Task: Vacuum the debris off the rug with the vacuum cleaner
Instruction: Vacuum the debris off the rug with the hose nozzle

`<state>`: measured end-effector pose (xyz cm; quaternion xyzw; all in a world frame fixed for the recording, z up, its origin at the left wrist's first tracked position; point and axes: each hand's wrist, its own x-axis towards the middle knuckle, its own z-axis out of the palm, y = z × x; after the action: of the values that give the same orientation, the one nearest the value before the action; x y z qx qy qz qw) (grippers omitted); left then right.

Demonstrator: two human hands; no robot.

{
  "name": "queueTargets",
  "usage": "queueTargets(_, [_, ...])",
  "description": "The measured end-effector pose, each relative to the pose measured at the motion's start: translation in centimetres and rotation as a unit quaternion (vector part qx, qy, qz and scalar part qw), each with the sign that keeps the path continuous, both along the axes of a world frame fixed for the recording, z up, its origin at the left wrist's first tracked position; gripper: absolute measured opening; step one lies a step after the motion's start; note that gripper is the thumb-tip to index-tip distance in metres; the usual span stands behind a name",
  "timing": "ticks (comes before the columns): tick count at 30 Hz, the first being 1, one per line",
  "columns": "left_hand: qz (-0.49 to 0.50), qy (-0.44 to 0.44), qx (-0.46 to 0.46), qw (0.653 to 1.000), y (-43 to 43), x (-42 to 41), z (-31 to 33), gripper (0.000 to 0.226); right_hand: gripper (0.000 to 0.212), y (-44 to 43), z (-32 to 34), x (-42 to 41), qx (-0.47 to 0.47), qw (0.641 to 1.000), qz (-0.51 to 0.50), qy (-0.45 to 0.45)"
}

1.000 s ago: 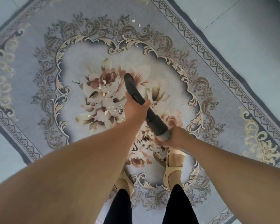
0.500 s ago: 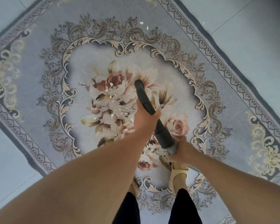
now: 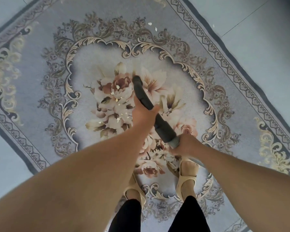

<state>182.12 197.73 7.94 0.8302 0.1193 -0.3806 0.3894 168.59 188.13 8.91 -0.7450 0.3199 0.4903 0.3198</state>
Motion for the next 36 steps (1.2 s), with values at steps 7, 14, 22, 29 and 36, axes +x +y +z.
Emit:
queueTargets(7, [-0.037,-0.037,0.037,0.998,2.3,5.3,-1.0,0.070,0.038,3.1,-0.9,4.8,0.018,0.999,-0.018,-0.018])
queueTargets(14, [-0.072,0.006,0.009,0.997,0.7,-1.6,-0.2,0.080,0.035,2.6,0.5,-2.3,0.009,0.999,-0.031,0.021])
queueTargets(22, [-0.104,0.042,0.004,0.994,-1.5,-7.8,1.0,0.085,0.027,0.8,2.5,-8.9,0.028,0.997,-0.051,0.047])
queueTargets(29, [-0.094,0.051,0.014,0.994,-2.7,-9.1,1.6,0.084,0.030,-0.3,2.8,-9.9,0.026,0.999,-0.026,0.038])
queueTargets(36, [-0.032,-0.021,0.029,0.999,-1.4,-1.3,0.2,0.069,0.017,-0.4,-0.7,-2.2,0.003,0.999,-0.015,-0.029])
